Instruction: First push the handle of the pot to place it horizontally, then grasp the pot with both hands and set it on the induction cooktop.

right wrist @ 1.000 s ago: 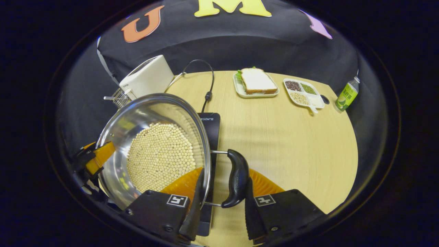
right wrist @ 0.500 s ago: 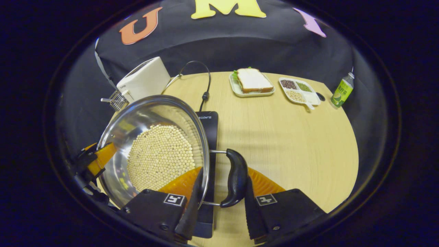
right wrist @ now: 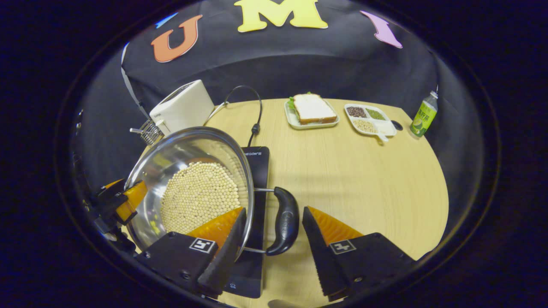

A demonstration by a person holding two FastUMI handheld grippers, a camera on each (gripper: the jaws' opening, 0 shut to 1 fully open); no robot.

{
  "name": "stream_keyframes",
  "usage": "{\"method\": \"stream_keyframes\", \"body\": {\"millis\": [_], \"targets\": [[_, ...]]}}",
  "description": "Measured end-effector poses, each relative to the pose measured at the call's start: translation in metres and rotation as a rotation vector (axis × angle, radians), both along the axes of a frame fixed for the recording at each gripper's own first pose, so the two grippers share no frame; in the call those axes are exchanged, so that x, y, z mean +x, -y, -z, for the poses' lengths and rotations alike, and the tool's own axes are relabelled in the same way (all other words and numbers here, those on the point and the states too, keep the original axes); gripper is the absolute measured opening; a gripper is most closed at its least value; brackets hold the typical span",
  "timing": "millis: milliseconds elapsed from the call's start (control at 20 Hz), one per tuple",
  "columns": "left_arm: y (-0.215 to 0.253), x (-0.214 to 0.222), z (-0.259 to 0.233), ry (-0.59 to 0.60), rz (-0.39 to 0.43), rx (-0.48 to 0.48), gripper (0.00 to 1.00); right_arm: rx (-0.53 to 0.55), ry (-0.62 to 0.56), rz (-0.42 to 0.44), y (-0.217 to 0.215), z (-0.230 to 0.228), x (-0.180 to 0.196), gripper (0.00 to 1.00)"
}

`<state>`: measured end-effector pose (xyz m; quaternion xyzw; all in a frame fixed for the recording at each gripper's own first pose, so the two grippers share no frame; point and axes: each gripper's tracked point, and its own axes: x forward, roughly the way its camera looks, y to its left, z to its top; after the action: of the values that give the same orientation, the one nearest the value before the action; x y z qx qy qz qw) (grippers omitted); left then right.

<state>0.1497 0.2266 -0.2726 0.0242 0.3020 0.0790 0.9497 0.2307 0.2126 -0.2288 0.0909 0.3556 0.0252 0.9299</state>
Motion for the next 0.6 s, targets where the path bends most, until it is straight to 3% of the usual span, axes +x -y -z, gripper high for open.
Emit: {"method": "stream_keyframes", "body": {"millis": [100, 600], "targets": [[-0.003, -0.003, -0.013, 0.039, -0.001, 0.025, 0.97, 0.009, 0.013, -0.02, -0.001, -0.004, -0.008, 1.0], [0.008, -0.02, -0.036, 0.079, 0.001, 0.039, 0.97, -0.026, 0.066, -0.055, 0.003, -0.021, -0.029, 1.0]]}}
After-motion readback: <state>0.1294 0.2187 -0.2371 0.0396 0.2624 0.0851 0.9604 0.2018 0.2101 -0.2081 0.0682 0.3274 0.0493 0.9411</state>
